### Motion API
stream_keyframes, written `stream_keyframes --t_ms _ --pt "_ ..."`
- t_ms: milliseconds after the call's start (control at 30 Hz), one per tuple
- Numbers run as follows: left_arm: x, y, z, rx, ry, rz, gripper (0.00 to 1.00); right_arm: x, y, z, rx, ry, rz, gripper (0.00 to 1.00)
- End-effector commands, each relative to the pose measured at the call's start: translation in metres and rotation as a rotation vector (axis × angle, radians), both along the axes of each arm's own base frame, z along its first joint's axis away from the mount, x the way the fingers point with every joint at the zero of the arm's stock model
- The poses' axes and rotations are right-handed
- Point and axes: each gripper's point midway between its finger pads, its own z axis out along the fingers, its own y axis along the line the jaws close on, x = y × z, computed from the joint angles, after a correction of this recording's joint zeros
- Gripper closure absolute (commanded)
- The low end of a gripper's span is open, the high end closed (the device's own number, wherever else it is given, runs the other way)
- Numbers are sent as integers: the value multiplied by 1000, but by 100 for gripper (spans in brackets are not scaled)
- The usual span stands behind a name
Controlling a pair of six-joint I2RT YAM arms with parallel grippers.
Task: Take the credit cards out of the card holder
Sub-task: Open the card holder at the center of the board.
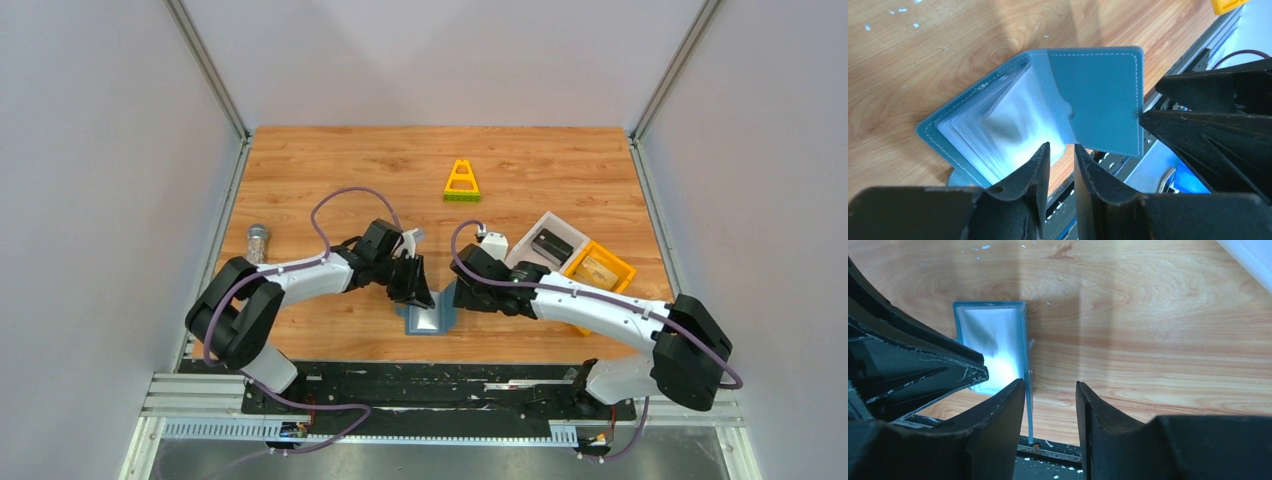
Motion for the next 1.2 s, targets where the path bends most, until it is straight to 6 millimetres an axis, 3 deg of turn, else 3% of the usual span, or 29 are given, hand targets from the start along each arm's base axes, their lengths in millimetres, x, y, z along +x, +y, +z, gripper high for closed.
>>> stream_keyframes --t_ms 0,100,267,467,667,933,1167 --pt "11 9 18 33 -96 59 67 6 17 29 106 -63 30 56" --pt "19 33 13 156 -143 144 66 5 32 48 173 -93 58 56" --pt "16 66 16 283 -171 210 60 10 57 78 224 -139 99 56" --pt "10 73 5 321 -154 182 54 10 95 83 220 -144 163 57" --pt "9 74 -12 353 -127 168 53 12 112 50 165 -84 170 57" --pt "7 86 -17 410 -139 180 53 14 97 2 64 -28 107 56" --pt "5 92 -16 430 -143 191 50 18 88 -19 11 -9 87 50"
